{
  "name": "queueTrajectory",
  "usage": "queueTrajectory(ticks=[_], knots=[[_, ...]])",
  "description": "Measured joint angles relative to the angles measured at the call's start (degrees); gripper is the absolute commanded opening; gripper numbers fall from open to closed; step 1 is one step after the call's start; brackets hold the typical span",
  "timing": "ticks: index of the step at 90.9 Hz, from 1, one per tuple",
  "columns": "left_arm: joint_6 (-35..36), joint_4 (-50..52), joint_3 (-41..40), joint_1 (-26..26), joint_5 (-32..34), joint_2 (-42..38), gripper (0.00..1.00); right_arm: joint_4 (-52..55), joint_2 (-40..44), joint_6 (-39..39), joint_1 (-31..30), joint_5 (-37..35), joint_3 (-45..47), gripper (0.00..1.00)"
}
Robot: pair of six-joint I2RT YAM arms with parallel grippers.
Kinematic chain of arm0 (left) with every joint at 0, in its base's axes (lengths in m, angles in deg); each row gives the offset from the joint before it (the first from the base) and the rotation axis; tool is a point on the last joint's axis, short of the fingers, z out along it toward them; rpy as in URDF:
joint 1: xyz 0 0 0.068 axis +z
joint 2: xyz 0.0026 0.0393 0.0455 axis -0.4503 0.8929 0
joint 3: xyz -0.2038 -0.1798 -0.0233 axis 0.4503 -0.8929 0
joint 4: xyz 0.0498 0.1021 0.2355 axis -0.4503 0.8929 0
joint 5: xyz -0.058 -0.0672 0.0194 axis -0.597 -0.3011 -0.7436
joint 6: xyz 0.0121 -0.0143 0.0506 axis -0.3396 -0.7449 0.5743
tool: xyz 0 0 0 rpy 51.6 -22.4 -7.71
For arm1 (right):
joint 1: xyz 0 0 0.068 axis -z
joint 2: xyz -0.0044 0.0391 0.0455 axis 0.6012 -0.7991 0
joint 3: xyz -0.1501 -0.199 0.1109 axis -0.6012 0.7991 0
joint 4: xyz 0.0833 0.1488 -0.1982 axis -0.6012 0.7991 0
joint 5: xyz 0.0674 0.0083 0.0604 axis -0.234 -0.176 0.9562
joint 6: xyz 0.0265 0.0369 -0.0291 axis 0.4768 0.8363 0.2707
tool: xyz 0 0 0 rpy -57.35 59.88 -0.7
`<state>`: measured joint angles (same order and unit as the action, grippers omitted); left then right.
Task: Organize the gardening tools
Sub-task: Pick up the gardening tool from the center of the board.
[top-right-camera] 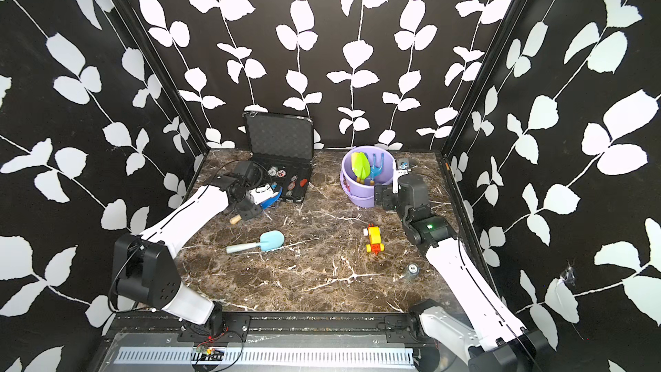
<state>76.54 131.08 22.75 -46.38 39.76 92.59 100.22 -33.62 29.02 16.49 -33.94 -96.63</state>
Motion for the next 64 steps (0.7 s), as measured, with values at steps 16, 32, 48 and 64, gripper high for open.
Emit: queueTrajectory(ticks=[16,32,48,64], knots=[[-3.5,-5.1,-1.2,-1.5,-1.1,-4.1,0.00,-0.7,-0.6,0.7,0.0,2.8,-0.1,1.00],[-8.6,-11.8,-3.7,-3.9,-1.2,-5.9,0.00,-0.7,-2.7,1.4,0.0,5.1,-0.2,0.99],[-13.7,-18.4,-6.6,-7.4,-0.8,-6.0,0.00,-0.9,-4.0,2.2,0.0,7.8,-0.2,1.00],[-17.1,-24.0,-8.5,-11.8,1.2,-6.0,0.00,-2.5,-4.7,3.1,0.0,10.8,-0.2,0.99]])
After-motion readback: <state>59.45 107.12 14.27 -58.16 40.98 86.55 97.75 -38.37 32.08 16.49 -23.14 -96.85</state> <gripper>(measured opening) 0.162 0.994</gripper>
